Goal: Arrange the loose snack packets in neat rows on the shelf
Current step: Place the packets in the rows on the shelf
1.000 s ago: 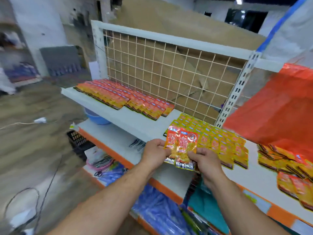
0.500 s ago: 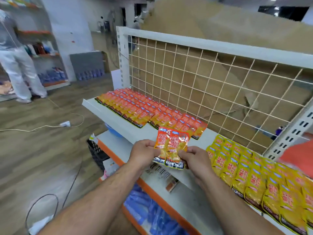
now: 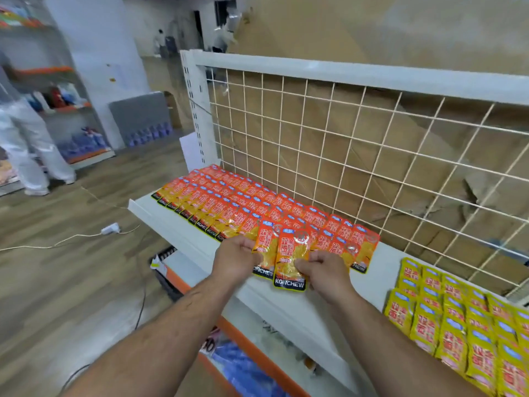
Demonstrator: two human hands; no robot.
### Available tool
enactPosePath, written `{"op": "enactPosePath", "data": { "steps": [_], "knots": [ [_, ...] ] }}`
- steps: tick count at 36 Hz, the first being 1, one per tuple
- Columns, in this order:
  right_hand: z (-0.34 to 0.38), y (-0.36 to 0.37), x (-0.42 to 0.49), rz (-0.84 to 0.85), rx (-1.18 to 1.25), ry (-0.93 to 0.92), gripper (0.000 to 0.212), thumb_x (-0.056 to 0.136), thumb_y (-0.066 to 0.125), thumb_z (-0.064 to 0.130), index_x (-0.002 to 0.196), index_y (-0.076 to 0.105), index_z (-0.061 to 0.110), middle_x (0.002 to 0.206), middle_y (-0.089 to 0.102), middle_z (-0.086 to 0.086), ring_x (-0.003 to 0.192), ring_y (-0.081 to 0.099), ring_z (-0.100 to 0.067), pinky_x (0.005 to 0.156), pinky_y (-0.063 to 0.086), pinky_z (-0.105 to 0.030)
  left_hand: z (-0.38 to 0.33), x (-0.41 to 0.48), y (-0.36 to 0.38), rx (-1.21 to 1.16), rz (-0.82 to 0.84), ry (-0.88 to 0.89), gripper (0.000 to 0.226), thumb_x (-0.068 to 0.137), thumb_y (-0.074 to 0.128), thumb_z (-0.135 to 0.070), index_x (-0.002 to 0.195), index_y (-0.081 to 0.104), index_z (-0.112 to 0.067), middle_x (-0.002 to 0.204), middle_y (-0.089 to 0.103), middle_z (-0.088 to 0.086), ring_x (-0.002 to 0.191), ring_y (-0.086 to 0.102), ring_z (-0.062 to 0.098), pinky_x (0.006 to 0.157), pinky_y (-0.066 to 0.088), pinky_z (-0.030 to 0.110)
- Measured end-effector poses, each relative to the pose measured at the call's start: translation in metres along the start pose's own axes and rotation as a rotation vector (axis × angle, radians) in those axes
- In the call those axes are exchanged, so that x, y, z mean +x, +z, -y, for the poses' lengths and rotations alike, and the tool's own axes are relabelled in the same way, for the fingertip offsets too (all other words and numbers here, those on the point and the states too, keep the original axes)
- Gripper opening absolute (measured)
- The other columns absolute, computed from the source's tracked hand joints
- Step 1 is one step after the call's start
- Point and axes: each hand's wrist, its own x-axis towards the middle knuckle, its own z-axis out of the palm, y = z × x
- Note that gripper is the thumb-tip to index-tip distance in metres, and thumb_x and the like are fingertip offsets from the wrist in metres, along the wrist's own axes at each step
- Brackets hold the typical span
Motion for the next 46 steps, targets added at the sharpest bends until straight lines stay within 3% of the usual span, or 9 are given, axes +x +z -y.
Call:
{"op": "enactPosePath", "data": {
  "steps": [5, 11, 16, 22, 25, 27, 30, 39, 46],
  "knots": [
    [0.003, 0.016, 0.007, -0.068, 0.072, 0.04, 0.036, 0.08, 0.078, 0.011, 0.064, 0.046, 0.014, 0.066, 0.036, -0.008, 0.062, 0.035, -0.017, 0.063, 0.027, -0.03, 0.008, 0.038, -0.005, 0.084, 0.083, 0.041, 0.02, 0.078, 0.078, -0.011, 0.089, 0.062, -0.017, 0.076, 0.059, 0.0, 0.062, 0.054, 0.016, 0.059, 0.041, 0.021],
    [0.005, 0.032, 0.016, -0.191, 0.018, 0.076, 0.038, 0.078, 0.08, 0.014, 0.06, 0.046, 0.017, 0.061, 0.044, -0.005, 0.061, 0.043, -0.017, 0.064, 0.032, -0.029, 0.01, 0.069, -0.012, 0.346, 0.098, 0.212, 0.016, 0.08, 0.073, -0.018, 0.092, 0.064, -0.015, 0.081, 0.064, 0.0, 0.078, 0.062, 0.019, 0.066, 0.049, 0.026],
    [0.008, 0.043, 0.013, -0.293, -0.044, 0.103, 0.034, 0.076, 0.08, 0.017, 0.062, 0.049, 0.018, 0.063, 0.053, -0.004, 0.059, 0.048, -0.018, 0.061, 0.036, -0.029, 0.012, 0.082, -0.019, 0.484, 0.151, 0.345, 0.02, 0.08, 0.072, -0.023, 0.092, 0.061, -0.012, 0.079, 0.064, 0.002, 0.071, 0.062, 0.019, 0.061, 0.049, 0.032],
    [0.02, 0.053, 0.004, -0.355, -0.047, 0.148, 0.035, 0.081, 0.076, 0.01, 0.067, 0.045, 0.016, 0.065, 0.049, -0.005, 0.053, 0.043, -0.014, 0.049, 0.034, -0.019, 0.016, 0.092, -0.025, 0.529, 0.215, 0.457, 0.024, 0.083, 0.07, -0.03, 0.093, 0.053, -0.017, 0.072, 0.059, -0.003, 0.067, 0.061, 0.018, 0.055, 0.047, 0.029],
    [0.024, 0.056, 0.002, -0.372, -0.077, 0.168, 0.035, 0.08, 0.078, 0.012, 0.064, 0.047, 0.017, 0.067, 0.057, -0.006, 0.059, 0.051, -0.017, 0.056, 0.04, -0.025, 0.017, 0.096, -0.028, 0.549, 0.255, 0.518, 0.024, 0.085, 0.068, -0.031, 0.093, 0.053, -0.015, 0.07, 0.057, -0.003, 0.067, 0.061, 0.021, 0.052, 0.042, 0.029],
    [0.026, 0.057, 0.002, -0.39, -0.053, 0.189, 0.035, 0.08, 0.078, 0.009, 0.065, 0.047, 0.016, 0.063, 0.055, -0.006, 0.051, 0.05, -0.013, 0.051, 0.038, -0.022, 0.016, 0.098, -0.03, 0.579, 0.268, 0.567, 0.024, 0.085, 0.067, -0.033, 0.092, 0.052, -0.016, 0.07, 0.055, -0.004, 0.068, 0.059, 0.023, 0.051, 0.035, 0.029],
    [0.029, 0.059, 0.001, -0.41, 0.008, 0.226, 0.036, 0.081, 0.076, 0.003, 0.067, 0.045, 0.015, 0.056, 0.047, -0.002, 0.039, 0.044, -0.009, 0.039, 0.031, -0.017, 0.016, 0.1, -0.032, 0.606, 0.266, 0.624, 0.026, 0.086, 0.065, -0.037, 0.096, 0.054, -0.016, 0.077, 0.06, 0.0, 0.076, 0.063, 0.026, 0.056, 0.037, 0.03],
    [0.044, 0.075, 0.006, -0.387, 0.034, 0.306, 0.03, 0.081, 0.078, 0.005, 0.08, 0.048, 0.013, 0.073, 0.053, -0.015, 0.039, 0.048, -0.008, 0.038, 0.034, -0.014, 0.013, 0.1, -0.042, 0.651, 0.235, 0.734, 0.037, 0.092, 0.052, -0.045, 0.116, 0.053, -0.017, 0.102, 0.059, 0.0, 0.088, 0.06, 0.022, 0.069, 0.049, 0.033],
    [0.045, 0.088, 0.019, -0.469, -0.216, 0.312, 0.032, 0.077, 0.08, 0.016, 0.06, 0.054, 0.016, 0.06, 0.063, -0.004, 0.048, 0.052, -0.014, 0.047, 0.038, -0.023, 0.013, 0.101, -0.047, 0.693, 0.254, 0.778, 0.041, 0.092, 0.048, -0.046, 0.123, 0.052, -0.02, 0.11, 0.059, 0.0, 0.094, 0.06, 0.022, 0.072, 0.051, 0.033]
  ]
}}
